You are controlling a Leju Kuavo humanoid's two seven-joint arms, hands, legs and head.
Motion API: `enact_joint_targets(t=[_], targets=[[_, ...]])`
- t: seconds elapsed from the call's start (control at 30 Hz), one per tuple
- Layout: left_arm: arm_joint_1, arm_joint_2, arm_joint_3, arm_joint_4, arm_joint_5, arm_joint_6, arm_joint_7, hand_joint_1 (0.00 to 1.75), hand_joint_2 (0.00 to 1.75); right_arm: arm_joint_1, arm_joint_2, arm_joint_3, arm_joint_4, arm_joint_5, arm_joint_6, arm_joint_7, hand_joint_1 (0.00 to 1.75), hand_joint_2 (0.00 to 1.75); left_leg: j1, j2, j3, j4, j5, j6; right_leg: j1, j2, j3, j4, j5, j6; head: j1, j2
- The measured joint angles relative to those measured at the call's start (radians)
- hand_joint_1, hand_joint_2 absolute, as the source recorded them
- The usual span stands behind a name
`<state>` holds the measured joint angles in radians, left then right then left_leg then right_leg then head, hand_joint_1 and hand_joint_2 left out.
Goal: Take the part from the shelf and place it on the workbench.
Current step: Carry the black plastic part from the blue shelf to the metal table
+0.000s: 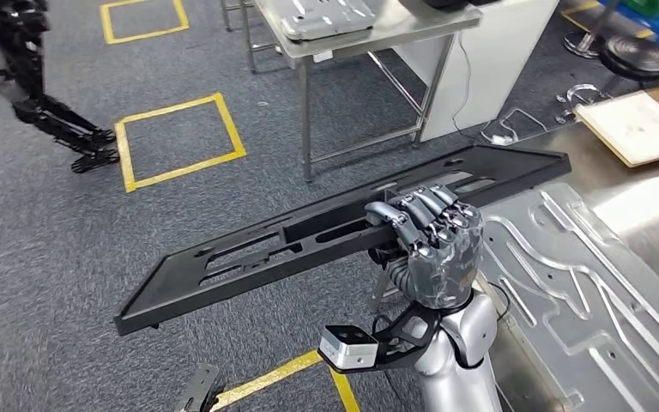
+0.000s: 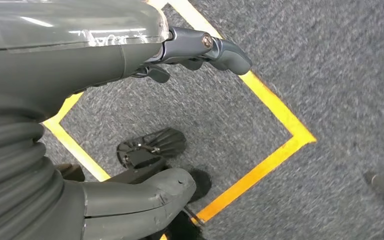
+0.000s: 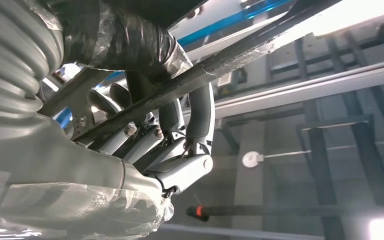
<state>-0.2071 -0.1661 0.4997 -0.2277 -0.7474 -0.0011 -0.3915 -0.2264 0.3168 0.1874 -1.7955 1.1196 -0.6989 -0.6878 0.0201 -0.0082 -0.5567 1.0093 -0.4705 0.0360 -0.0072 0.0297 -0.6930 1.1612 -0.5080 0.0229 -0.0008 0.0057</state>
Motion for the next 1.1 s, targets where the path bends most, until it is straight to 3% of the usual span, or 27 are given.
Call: enact_joint_targets(t=[0.07,0.1,0.13,0.17,0.23,0.3,0.37,0.4,0.47,0.53,0.57,0.6,0.63,0.67,0.73,0.8,0.87,0.9,0.97,1.03,1.1], targets=[[0.004,0.001,0.001,0.0,-0.001,0.008,-0.005,0.0,1.75,0.003,0.0,-0.003,0.0,0.0,0.0,0.0,1.71,1.75,-0.002,0.028,-0.003,0.001,0.0,0.002,-0.004,-0.019,-0.056,0.118,-0.048,0.005,0.0,0.0],[0.005,0.001,0.002,0.0,-0.003,0.012,-0.009,0.0,1.75,0.004,-0.001,-0.006,0.0,0.0,0.0,0.0,1.71,1.75,-0.002,0.042,-0.004,0.002,-0.001,0.002,-0.006,-0.023,-0.067,0.142,-0.048,0.007,0.0,0.0],[0.005,0.001,0.002,0.0,-0.004,0.015,-0.013,0.0,1.75,0.006,-0.001,-0.008,0.0,0.0,0.0,0.0,1.71,1.75,-0.002,0.055,-0.004,0.003,-0.002,0.001,-0.008,-0.027,-0.057,0.127,-0.03,0.008,0.0,0.0],[0.004,0.0,0.002,0.0,-0.006,0.015,-0.016,0.0,1.75,0.007,-0.001,-0.01,-0.001,-0.001,0.0,0.0,1.71,1.75,-0.002,0.067,-0.003,0.005,-0.004,-0.001,-0.009,-0.036,-0.027,0.074,0.001,0.007,0.0,0.0],[0.002,-0.001,0.002,0.0,-0.006,0.011,-0.019,0.0,1.75,0.008,-0.001,-0.012,-0.003,-0.002,0.0,0.0,1.71,1.75,-0.005,0.087,-0.001,0.009,-0.009,-0.008,-0.003,-0.077,0.046,-0.06,0.05,-0.001,0.0,0.0],[0.001,-0.001,0.002,0.0,-0.006,0.005,-0.02,0.0,1.75,0.008,-0.001,-0.013,-0.006,-0.003,0.0,0.0,1.71,1.75,-0.01,0.103,0.001,0.011,-0.014,-0.018,0.006,-0.1,0.075,-0.122,0.06,-0.012,0.0,0.0],[0.0,-0.001,0.002,0.0,-0.006,-0.003,-0.021,0.0,1.75,0.008,-0.001,-0.014,-0.007,-0.004,0.0,0.0,1.71,1.75,-0.012,0.121,0.005,0.011,-0.017,-0.029,0.008,-0.08,0.073,-0.125,0.063,-0.021,0.0,0.0],[-0.001,-0.001,0.002,0.0,-0.007,-0.009,-0.021,0.0,1.75,0.008,-0.001,-0.014,-0.008,-0.004,0.0,0.0,1.71,1.75,-0.01,0.116,0.006,0.014,-0.024,-0.035,0.005,-0.069,0.073,-0.128,0.065,-0.026,0.0,0.0],[-0.004,-0.001,0.002,0.0,-0.008,-0.017,-0.024,0.0,1.75,0.008,0.0,-0.015,-0.008,-0.003,0.0,0.0,1.71,1.75,-0.006,0.076,-0.014,0.066,-0.064,-0.045,-0.002,-0.049,0.074,-0.134,0.071,-0.037,-0.001,0.0],[-0.002,-0.001,0.002,0.0,-0.009,-0.019,-0.027,0.0,1.75,0.008,0.0,-0.015,-0.008,-0.002,0.0,0.0,1.71,1.75,-0.004,0.029,-0.069,0.189,-0.131,-0.049,-0.003,-0.028,0.071,-0.135,0.074,-0.044,-0.001,0.0],[0.0,0.0,0.002,0.0,-0.009,-0.019,-0.027,0.0,1.75,0.008,0.0,-0.016,-0.008,-0.002,0.0,0.0,1.71,1.75,-0.004,0.021,-0.098,0.25,-0.153,-0.05,-0.003,-0.016,0.07,-0.134,0.075,-0.045,0.0,0.0],[0.002,0.0,0.002,0.0,-0.009,-0.02,-0.027,0.0,1.75,0.008,0.0,-0.016,-0.008,-0.002,0.0,0.0,1.71,1.75,-0.004,0.017,-0.117,0.285,-0.157,-0.05,-0.002,-0.002,0.069,-0.132,0.075,-0.045,0.0,0.0],[0.003,0.0,0.002,0.0,-0.009,-0.021,-0.027,0.0,1.75,0.008,0.0,-0.016,-0.008,-0.002,0.0,0.0,1.71,1.75,-0.004,0.015,-0.118,0.284,-0.14,-0.049,-0.002,0.012,0.068,-0.13,0.075,-0.045,0.0,0.0],[0.003,0.0,0.002,0.0,-0.009,-0.022,-0.028,0.0,1.75,0.008,0.0,-0.017,-0.008,-0.003,0.0,0.0,1.71,1.75,-0.004,0.012,-0.101,0.243,-0.107,-0.047,-0.002,0.026,0.068,-0.127,0.075,-0.045,0.0,0.0],[0.001,0.001,0.002,0.0,-0.011,-0.022,-0.028,0.0,1.75,0.008,0.0,-0.017,-0.008,-0.003,0.0,0.0,1.71,1.75,-0.001,-0.025,-0.046,0.114,-0.039,-0.041,-0.001,0.05,0.065,-0.119,0.074,-0.041,-0.001,0.0],[0.0,0.003,0.002,0.0,-0.013,-0.025,-0.027,0.0,1.75,0.007,0.0,-0.017,-0.008,-0.003,0.0,0.001,1.71,1.75,0.0,-0.06,-0.017,0.041,-0.017,-0.035,-0.002,0.072,0.054,-0.113,0.076,-0.03,0.0,0.0],[0.0,0.004,0.002,0.0,-0.013,-0.03,-0.026,0.0,1.75,0.007,0.0,-0.017,-0.007,-0.003,0.0,0.002,1.71,1.75,-0.002,-0.055,-0.015,0.031,-0.016,-0.027,-0.004,0.093,0.045,-0.114,0.084,-0.016,0.0,0.0],[-0.001,0.003,0.002,0.0,-0.013,-0.034,-0.025,0.0,1.75,0.007,0.0,-0.017,-0.007,-0.003,0.0,0.003,1.71,1.75,-0.001,-0.044,-0.014,0.027,-0.012,-0.02,-0.004,0.091,0.043,-0.114,0.084,-0.011,0.0,0.0],[-0.004,0.001,0.002,0.0,-0.011,-0.043,-0.025,0.0,1.75,0.006,-0.002,-0.017,-0.007,-0.004,0.0,0.005,1.71,1.75,0.003,-0.022,-0.012,0.017,-0.004,-0.005,0.0,0.05,0.027,-0.078,0.059,-0.001,0.001,0.0],[-0.002,0.002,0.002,0.0,-0.008,-0.05,-0.024,0.0,1.75,0.004,-0.002,-0.017,-0.007,-0.003,0.0,0.007,1.71,1.75,0.001,0.004,-0.012,0.014,-0.001,0.003,0.0,-0.004,-0.023,0.033,-0.004,0.005,0.003,0.0],[0.003,0.003,0.002,0.0,-0.008,-0.056,-0.023,0.0,1.75,0.005,-0.003,-0.017,-0.005,-0.003,0.0,0.009,1.71,1.75,-0.001,0.032,-0.014,0.015,-0.002,0.004,-0.004,-0.021,-0.071,0.139,-0.045,0.009,0.003,0.0]])
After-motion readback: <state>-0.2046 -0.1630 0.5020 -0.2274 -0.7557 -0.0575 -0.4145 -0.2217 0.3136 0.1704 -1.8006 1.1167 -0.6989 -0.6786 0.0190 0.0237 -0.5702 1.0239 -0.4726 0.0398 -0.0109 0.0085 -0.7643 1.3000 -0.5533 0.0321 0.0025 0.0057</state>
